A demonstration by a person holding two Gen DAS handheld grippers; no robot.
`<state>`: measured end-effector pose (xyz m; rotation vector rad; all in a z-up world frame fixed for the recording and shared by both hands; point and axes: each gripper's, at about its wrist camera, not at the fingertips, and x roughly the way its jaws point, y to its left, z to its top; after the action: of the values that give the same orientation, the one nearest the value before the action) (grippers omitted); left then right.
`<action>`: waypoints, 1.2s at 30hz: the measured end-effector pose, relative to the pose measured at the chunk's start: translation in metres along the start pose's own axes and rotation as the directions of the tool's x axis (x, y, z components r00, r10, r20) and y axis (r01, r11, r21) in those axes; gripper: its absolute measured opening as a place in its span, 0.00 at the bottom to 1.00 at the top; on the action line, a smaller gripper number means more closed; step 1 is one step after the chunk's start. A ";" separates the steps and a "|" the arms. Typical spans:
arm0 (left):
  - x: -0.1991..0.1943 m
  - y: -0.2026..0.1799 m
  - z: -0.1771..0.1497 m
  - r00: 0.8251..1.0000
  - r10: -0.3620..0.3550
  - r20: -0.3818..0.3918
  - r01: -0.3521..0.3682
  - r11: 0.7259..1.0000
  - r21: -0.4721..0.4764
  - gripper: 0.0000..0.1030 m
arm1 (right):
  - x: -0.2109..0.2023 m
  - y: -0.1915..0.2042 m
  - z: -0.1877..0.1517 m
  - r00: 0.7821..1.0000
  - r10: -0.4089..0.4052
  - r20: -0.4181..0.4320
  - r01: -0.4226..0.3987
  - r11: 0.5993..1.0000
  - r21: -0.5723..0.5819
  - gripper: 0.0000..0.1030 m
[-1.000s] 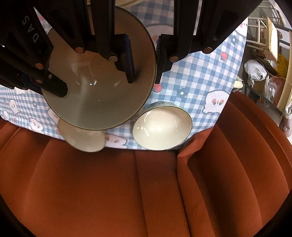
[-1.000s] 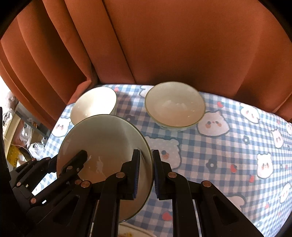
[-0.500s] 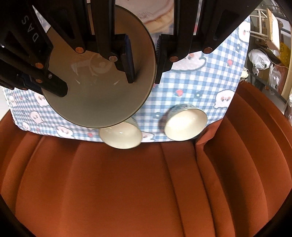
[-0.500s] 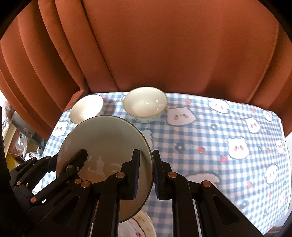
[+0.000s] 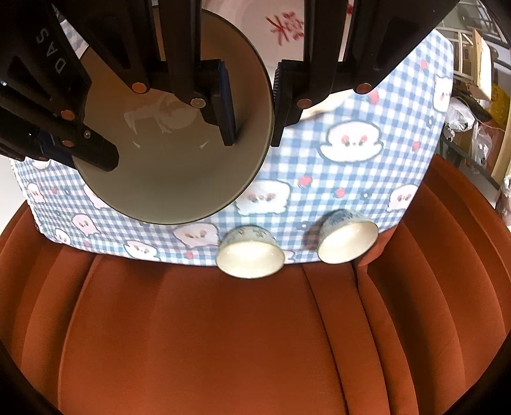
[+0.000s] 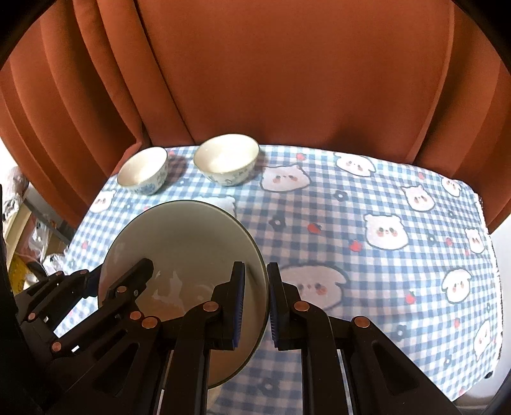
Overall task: Organize plates and bowls
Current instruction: 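Lift the white bowl with both tools and carry it toward the plate stack, then lower the bowl onto the red-rimmed plate and open both tools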
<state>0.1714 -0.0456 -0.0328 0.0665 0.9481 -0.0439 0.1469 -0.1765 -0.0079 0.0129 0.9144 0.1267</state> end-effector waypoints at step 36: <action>0.043 -0.087 -0.089 0.982 -0.002 -0.190 0.012 0.999 0.048 0.19 | 0.041 -0.086 -0.107 0.976 -0.015 -0.217 0.028 0.998 0.057 0.16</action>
<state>0.1184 -0.1260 -0.1224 0.1145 1.1386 -0.0682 0.0960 -0.2613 -0.1106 0.0457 1.1354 0.0812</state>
